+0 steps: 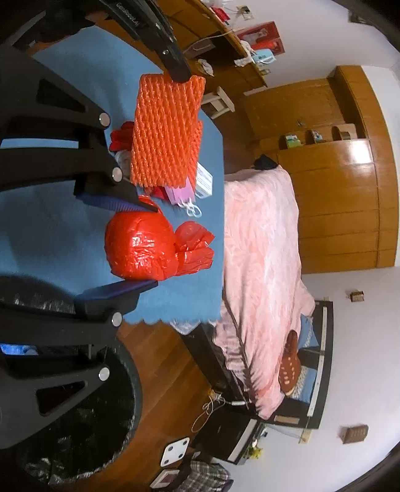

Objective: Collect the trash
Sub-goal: 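Grasp the red plastic bag with the right gripper, then move both grippers over the bin and release the mesh sleeve and red bag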

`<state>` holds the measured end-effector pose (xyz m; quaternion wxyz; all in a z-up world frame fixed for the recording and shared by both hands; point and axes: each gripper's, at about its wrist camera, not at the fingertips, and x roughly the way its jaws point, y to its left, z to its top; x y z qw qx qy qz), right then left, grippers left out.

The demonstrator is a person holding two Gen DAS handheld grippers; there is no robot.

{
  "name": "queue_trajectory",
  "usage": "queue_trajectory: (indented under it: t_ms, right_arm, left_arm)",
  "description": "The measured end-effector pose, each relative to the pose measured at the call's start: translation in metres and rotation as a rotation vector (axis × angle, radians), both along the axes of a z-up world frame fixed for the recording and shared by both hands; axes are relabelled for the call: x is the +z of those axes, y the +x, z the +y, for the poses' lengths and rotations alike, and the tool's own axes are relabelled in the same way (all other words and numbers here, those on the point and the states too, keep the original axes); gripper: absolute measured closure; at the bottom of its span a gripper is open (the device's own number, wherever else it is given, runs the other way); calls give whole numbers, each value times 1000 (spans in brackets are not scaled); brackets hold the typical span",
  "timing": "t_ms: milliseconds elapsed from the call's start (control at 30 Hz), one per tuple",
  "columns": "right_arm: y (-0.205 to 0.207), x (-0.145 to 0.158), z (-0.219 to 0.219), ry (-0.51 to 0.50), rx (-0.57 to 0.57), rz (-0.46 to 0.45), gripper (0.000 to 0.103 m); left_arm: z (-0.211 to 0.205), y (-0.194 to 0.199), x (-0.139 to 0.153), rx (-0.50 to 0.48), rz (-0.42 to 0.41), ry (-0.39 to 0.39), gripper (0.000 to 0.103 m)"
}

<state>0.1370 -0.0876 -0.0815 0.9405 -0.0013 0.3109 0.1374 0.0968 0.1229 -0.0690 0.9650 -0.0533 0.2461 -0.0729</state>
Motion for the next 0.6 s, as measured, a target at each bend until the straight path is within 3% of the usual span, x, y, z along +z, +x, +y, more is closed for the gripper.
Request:
queue_trajectory:
  t_ms: [600]
  right_arm:
    - [-43,29,-102,9,-182,-64,63]
  left_arm:
    - [-95,8,28,-199,-48,-25,99]
